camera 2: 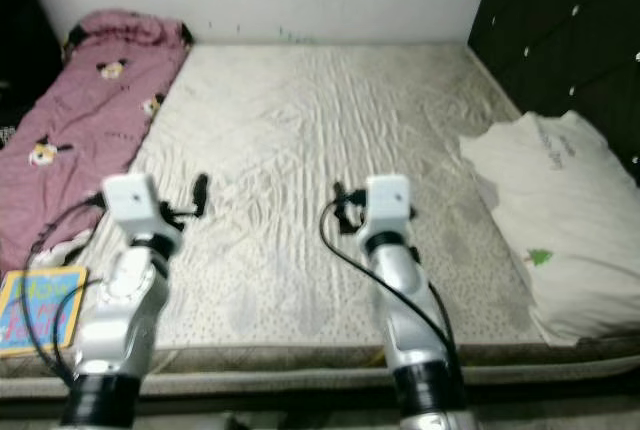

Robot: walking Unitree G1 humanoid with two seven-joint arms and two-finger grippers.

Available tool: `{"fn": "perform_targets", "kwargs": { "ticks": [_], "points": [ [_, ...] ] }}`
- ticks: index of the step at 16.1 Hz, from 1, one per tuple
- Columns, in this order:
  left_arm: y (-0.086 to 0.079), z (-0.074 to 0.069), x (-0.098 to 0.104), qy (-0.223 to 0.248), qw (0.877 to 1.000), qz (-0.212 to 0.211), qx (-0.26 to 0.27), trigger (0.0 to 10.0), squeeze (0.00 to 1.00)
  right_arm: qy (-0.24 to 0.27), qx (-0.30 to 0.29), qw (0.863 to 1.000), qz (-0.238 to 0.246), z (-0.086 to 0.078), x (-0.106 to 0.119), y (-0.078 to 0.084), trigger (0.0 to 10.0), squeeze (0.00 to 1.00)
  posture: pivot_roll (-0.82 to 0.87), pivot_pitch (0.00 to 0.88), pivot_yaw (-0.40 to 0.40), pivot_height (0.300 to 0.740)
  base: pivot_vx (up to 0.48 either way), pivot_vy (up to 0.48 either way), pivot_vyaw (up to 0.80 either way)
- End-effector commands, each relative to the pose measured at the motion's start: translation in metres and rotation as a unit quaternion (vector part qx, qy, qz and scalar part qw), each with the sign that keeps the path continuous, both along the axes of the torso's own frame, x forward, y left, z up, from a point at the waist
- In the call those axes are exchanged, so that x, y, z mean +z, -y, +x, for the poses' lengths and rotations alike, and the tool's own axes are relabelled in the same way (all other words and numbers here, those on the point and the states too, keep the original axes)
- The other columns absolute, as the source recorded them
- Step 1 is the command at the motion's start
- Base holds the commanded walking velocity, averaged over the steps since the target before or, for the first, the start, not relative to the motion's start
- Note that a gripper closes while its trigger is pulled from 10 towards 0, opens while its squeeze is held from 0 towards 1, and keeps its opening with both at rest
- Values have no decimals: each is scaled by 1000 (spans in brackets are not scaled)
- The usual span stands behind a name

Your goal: Clean up the room

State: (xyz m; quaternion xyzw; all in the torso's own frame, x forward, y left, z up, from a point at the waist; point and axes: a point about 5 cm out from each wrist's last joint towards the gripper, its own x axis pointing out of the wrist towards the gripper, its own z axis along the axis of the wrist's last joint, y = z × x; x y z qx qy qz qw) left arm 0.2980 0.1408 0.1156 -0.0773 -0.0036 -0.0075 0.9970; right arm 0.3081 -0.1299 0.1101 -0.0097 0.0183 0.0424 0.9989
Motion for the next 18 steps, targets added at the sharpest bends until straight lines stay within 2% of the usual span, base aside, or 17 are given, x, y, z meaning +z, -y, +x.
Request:
{"fn": "perform_targets", "kwargs": {
  "ticks": [1, 18],
  "points": [
    [-3, 1, 0, -5, 1000, 4, -1, 10000, 0, 6, 3, 1000, 2, 2, 3, -2, 10000, 0, 40, 0, 18, 740, 0, 480, 0],
    [0, 3, 0, -9, 1000, -15, -1, 10000, 0, -11, 27, 1000, 0, 4, -3, -6, 10000, 0, 36, 0, 8, 740, 0, 480, 0]
  ]
}}
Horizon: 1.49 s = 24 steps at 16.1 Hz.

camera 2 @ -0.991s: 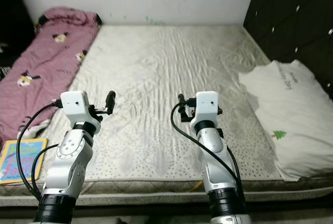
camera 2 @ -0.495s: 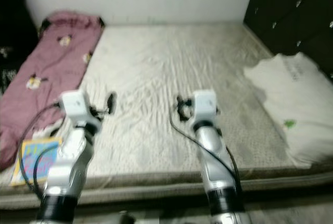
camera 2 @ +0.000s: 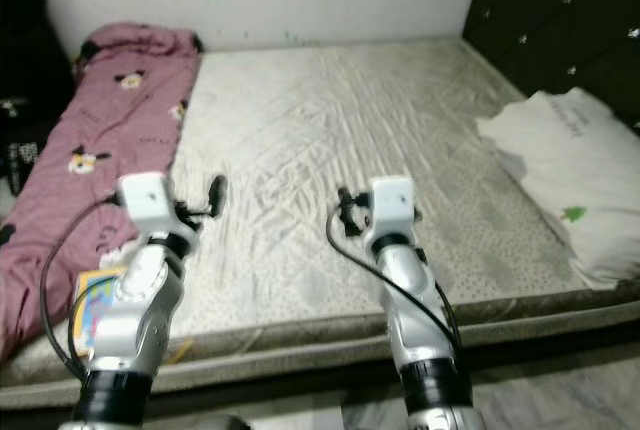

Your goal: Clean up the room

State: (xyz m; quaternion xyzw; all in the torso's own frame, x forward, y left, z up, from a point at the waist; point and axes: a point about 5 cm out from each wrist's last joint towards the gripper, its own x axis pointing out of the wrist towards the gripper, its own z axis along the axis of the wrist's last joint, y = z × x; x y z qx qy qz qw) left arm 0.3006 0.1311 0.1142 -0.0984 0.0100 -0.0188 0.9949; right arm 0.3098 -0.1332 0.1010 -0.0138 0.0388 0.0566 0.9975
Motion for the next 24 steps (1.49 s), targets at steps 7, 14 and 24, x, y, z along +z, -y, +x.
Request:
{"fn": "perform_targets", "kwargs": {
  "ticks": [7, 14, 24],
  "points": [
    [-9, 1, 2, 4, 1000, 4, 11, 10000, 0, 0, 23, 1000, -1, 2, 3, -12, 10000, 0, 34, 0, 10, 740, 0, 480, 190],
    [-9, 1, 3, 3, 1000, 3, 12, 10000, 0, -5, 18, 1000, 6, 3, 2, -10, 10000, 0, 32, 0, 10, 740, 0, 480, 114],
    [-8, 1, 8, 28, 1000, 9, 2, 10000, 0, -5, 25, 1000, -1, 3, 3, -12, 10000, 0, 32, 0, 11, 740, 0, 384, 0]
  ]
}}
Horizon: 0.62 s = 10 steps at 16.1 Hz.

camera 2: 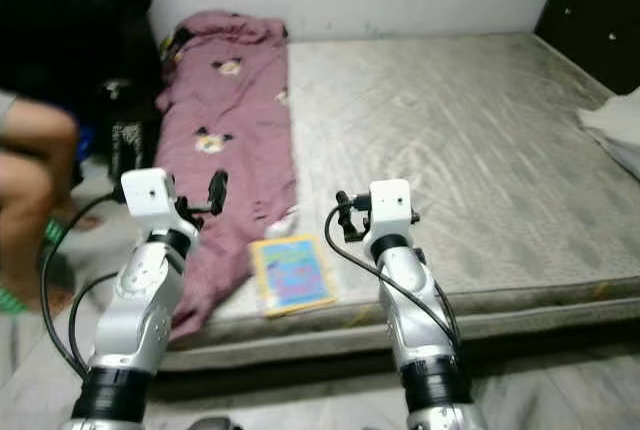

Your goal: Clean up the room

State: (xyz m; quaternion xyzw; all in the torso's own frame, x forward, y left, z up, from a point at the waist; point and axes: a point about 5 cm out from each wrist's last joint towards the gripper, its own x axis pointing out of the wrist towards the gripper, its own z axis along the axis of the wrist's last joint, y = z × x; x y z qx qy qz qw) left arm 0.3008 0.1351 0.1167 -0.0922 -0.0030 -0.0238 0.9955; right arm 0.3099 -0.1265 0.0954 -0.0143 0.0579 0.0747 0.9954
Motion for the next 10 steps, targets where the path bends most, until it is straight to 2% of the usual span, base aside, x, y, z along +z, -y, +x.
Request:
{"fn": "perform_targets", "kwargs": {
  "ticks": [1, 2, 10],
  "points": [
    [-4, 0, 7, 16, 1000, 8, 2, 10000, 0, 15, 7, 1000, 1, 3, 8, -6, 10000, 0, 31, 0, 11, 740, 0, 0, 0],
    [-3, -1, 8, 22, 1000, -5, -6, 10000, 0, 15, 8, 1000, 1, 3, 8, -6, 10000, 0, 29, 0, 12, 740, 360, 0, 0],
    [-2, -2, 8, 27, 1000, -3, -16, 10000, 0, 16, 11, 1000, -1, 2, 8, -7, 10000, 0, 33, 0, 10, 740, 480, 0, 0]
  ]
}}
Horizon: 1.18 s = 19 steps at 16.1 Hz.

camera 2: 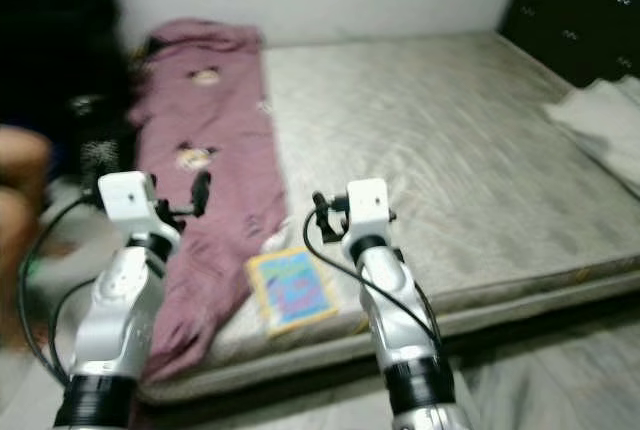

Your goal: Clean up the room

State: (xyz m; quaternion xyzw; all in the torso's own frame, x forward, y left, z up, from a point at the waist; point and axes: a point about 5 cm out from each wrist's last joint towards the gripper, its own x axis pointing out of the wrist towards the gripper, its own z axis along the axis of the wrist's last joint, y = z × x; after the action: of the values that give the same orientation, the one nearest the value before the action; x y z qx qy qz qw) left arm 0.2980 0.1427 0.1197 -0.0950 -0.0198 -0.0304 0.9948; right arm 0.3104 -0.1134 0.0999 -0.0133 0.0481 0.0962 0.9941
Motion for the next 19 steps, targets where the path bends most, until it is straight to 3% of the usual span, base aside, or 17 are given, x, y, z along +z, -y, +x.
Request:
{"fn": "perform_targets", "kwargs": {
  "ticks": [1, 3, 9, 19],
  "points": [
    [6, 1, 5, 9, 1000, 2, -10, 10000, 0, 7, -10, 1000, -4, 2, 4, 7, 10000, 0, 33, 0, 10, 740, 435, 0, 0],
    [7, 2, 4, 7, 1000, 3, -10, 10000, 0, 7, -12, 1000, -3, 2, 4, 7, 10000, 0, 33, 0, 11, 740, 339, 0, 0],
    [7, 3, 1, -16, 998, 63, 9, 10000, 0, 7, -15, 1000, 2, 0, 3, 8, 10000, 0, 33, 0, 10, 740, 0, 0, 0],
    [7, 3, 1, -16, 998, 63, 9, 10000, 0, 7, -15, 1000, 2, 0, 3, 8, 10000, 0, 33, 0, 10, 740, 0, 0, 0]
  ]
}}
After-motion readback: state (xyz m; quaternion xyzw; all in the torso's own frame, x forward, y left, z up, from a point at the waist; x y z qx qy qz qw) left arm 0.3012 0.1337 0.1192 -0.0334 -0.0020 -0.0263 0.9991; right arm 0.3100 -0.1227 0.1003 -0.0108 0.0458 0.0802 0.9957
